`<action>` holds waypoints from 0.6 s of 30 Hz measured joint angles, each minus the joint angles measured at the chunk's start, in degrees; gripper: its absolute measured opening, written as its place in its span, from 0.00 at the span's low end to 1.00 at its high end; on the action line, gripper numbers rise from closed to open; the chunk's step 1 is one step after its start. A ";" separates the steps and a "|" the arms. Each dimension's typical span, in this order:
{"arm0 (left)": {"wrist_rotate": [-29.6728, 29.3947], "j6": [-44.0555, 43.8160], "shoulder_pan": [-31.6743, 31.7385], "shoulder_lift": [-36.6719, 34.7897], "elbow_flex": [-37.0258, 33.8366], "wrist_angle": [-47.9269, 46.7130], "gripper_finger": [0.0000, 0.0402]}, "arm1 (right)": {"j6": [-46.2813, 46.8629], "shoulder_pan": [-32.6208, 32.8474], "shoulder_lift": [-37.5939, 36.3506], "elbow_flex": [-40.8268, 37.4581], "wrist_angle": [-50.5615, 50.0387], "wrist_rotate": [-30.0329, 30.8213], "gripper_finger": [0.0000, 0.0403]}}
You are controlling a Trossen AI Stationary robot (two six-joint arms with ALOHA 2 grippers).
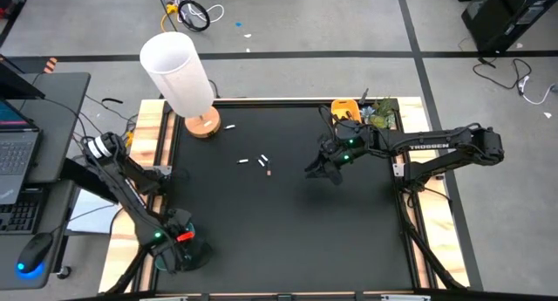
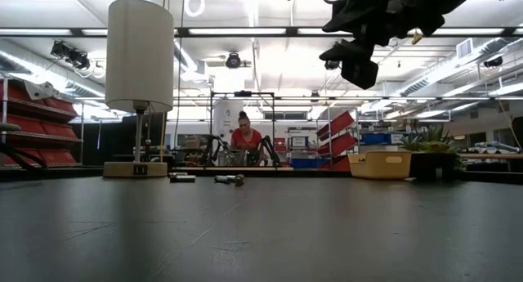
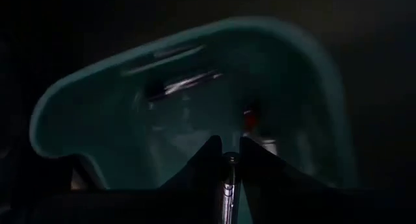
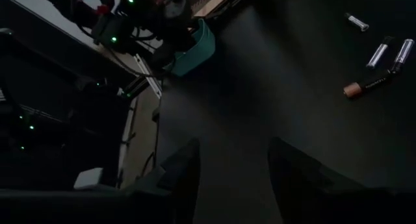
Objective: Sort batteries
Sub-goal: Put the silver battery into the blue bin
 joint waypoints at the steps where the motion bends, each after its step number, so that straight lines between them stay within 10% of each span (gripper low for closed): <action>1: 1.32 -0.21 0.00 0.00 -0.65 0.58 0.15 | 0.30 -0.06 0.00 0.00 0.00 0.00 0.41; 18: 10.23 -3.09 0.33 0.00 9.72 -8.37 0.49 | -1.66 -3.95 0.00 0.00 1.62 -4.09 0.41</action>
